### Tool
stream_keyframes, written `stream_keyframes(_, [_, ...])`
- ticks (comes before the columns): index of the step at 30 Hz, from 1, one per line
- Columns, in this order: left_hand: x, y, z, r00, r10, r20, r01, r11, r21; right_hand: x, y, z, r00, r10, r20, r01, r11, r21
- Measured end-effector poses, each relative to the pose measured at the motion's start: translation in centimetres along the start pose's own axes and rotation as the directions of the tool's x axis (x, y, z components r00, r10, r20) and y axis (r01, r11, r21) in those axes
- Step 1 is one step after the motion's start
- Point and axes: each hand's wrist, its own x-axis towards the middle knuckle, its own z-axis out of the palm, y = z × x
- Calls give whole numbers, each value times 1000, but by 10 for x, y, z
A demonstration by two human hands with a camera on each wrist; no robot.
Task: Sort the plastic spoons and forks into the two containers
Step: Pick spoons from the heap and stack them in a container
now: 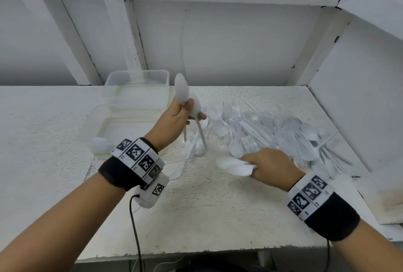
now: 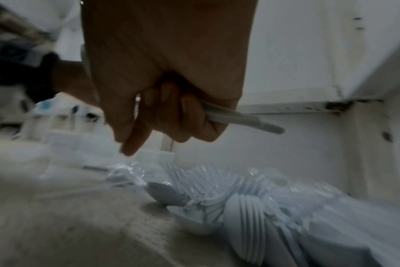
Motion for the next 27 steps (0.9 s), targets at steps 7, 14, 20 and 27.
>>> stream_keyframes(7, [-6, -7, -4, 991, -97, -91, 88, 992, -95, 25, 2, 20, 988, -114, -106, 78, 952, -295])
stream_keyframes(14, [-11, -15, -2, 993, -94, -72, 110, 959, 263, 20, 2, 21, 986, -129, -107, 89, 944, -319])
stream_keyframes(20, [-16, -22, 2, 984, -173, 39, 158, 953, 259, 4, 3, 19, 856, -282, -432, 292, 955, -44])
stream_keyframes(27, [-12, -30, 16, 975, -195, 109, 139, 911, 388, 7, 1, 13, 790, -182, -585, 417, 859, 297])
